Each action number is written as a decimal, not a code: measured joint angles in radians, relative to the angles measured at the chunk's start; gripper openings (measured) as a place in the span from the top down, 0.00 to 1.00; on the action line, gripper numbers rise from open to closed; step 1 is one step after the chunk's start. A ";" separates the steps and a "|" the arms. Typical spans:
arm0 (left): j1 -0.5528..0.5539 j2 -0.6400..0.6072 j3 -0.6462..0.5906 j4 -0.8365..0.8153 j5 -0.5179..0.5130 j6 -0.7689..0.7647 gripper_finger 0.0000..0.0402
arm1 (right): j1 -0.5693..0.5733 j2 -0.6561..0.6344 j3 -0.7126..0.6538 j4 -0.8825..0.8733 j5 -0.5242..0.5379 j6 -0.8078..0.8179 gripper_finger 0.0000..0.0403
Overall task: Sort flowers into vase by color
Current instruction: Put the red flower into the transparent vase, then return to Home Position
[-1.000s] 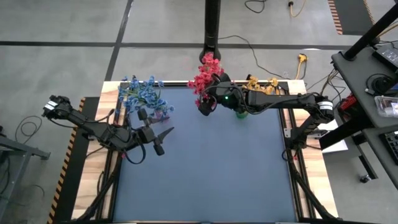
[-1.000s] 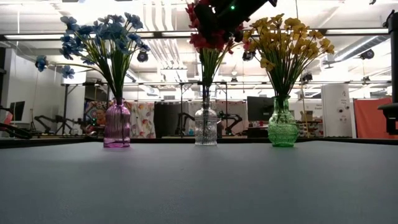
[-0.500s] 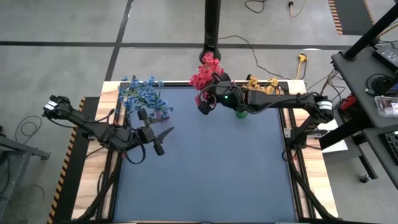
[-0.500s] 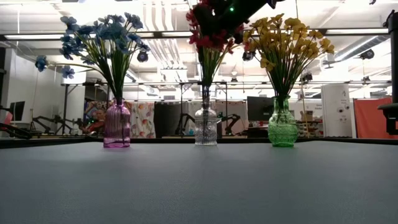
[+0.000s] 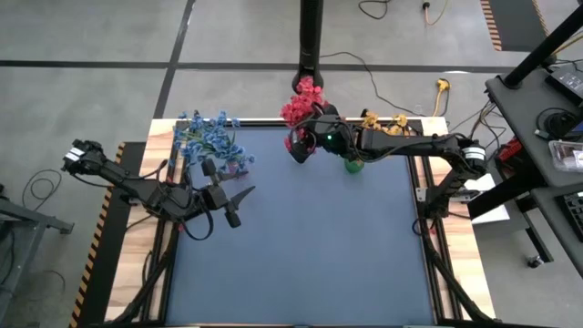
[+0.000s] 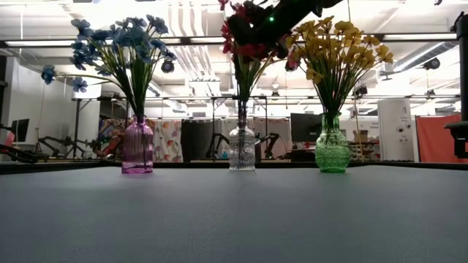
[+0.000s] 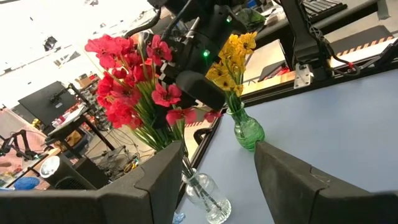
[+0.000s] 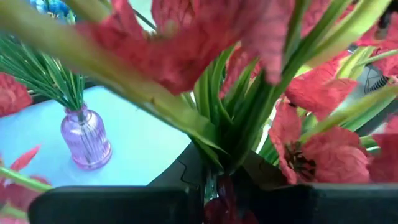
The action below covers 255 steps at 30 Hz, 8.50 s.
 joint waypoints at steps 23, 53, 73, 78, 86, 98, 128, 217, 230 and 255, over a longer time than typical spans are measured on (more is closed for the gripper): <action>0.000 0.000 0.000 0.002 0.000 0.000 0.54 | -0.003 0.064 0.000 -0.015 -0.007 -0.014 0.92; 0.000 0.000 0.000 -0.006 0.000 0.000 0.54 | 0.022 -0.020 0.019 -0.071 0.000 -0.002 0.49; 0.000 0.000 0.000 -0.005 0.000 0.000 0.54 | -0.002 -0.021 0.019 -0.044 0.000 -0.015 0.96; 0.000 0.000 0.000 -0.005 0.000 0.000 0.54 | -0.007 -0.020 0.019 -0.044 0.000 -0.010 0.96; 0.000 0.000 0.000 -0.004 0.000 0.000 0.54 | -0.008 -0.019 0.016 -0.051 -0.005 0.001 0.96; 0.000 0.000 0.000 -0.003 0.000 0.000 0.54 | -0.014 0.038 0.015 -0.066 -0.007 -0.003 0.96; 0.000 0.000 0.000 -0.005 0.000 0.000 0.54 | 0.021 -0.025 0.019 -0.119 0.001 -0.002 0.52; -0.891 -0.534 -0.386 -0.608 -0.501 -0.953 1.00 | 0.297 -1.028 -1.231 0.651 -0.329 -0.064 0.39; -0.820 -0.531 -0.405 -0.610 -0.612 -1.027 1.00 | 0.254 -1.165 -1.353 0.712 -0.371 -0.087 0.39; -0.741 -0.531 -0.560 -0.593 -0.533 -0.993 1.00 | 0.248 -1.230 -1.351 0.611 -0.267 -0.378 0.47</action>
